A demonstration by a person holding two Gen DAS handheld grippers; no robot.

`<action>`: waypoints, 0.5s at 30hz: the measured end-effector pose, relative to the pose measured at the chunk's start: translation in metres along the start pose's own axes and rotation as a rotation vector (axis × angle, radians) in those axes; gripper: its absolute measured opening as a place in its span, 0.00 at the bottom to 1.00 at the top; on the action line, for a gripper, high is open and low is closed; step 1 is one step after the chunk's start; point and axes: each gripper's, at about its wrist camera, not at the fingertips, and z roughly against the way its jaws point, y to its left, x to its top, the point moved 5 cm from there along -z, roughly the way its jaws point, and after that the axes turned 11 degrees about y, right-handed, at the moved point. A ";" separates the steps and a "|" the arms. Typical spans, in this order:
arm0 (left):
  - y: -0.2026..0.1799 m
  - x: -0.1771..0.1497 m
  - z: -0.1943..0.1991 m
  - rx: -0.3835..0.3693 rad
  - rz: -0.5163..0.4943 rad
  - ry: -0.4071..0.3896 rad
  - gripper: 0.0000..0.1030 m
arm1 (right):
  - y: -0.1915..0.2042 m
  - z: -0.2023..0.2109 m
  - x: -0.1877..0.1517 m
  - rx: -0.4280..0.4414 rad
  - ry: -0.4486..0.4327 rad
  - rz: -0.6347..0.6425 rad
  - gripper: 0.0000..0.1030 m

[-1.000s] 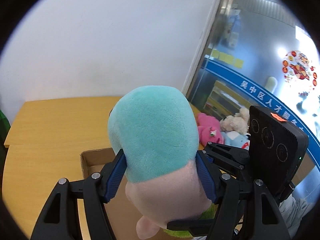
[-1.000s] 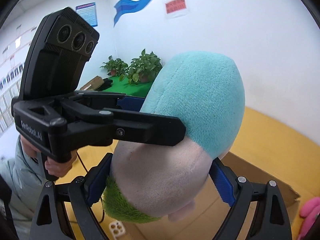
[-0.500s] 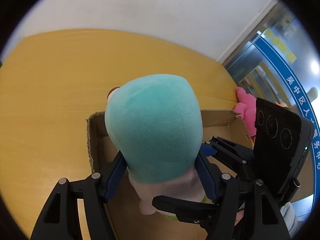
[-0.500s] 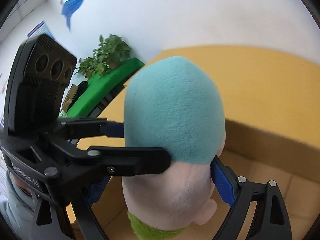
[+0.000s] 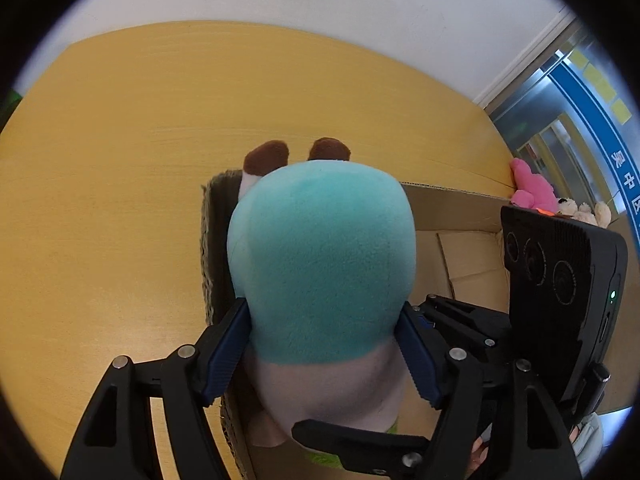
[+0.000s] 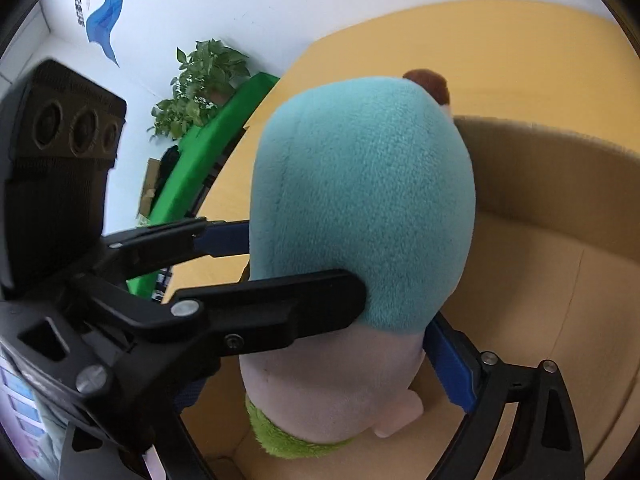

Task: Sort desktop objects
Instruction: 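Carry the plush with the left tool over the cardboard box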

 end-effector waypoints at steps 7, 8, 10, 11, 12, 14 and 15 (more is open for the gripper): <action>0.002 0.001 0.006 -0.008 0.014 0.008 0.73 | -0.015 -0.010 -0.007 0.030 0.036 0.011 1.00; 0.001 0.000 0.004 -0.001 0.014 0.011 0.73 | -0.004 -0.014 -0.008 0.029 0.046 0.013 1.00; -0.001 -0.002 0.001 -0.003 0.014 0.009 0.72 | -0.005 -0.025 -0.005 0.017 0.057 -0.006 1.00; -0.002 -0.003 0.001 -0.001 0.011 0.009 0.72 | -0.009 -0.025 -0.004 0.012 0.057 -0.010 1.00; -0.003 -0.005 0.000 0.007 0.008 0.009 0.73 | -0.007 -0.021 -0.010 0.012 0.060 -0.006 1.00; -0.004 -0.009 -0.001 0.017 0.006 0.017 0.73 | 0.004 -0.022 -0.017 0.019 0.077 0.007 1.00; -0.003 -0.010 -0.001 0.020 0.005 0.018 0.73 | 0.006 -0.024 -0.018 0.019 0.086 0.016 1.00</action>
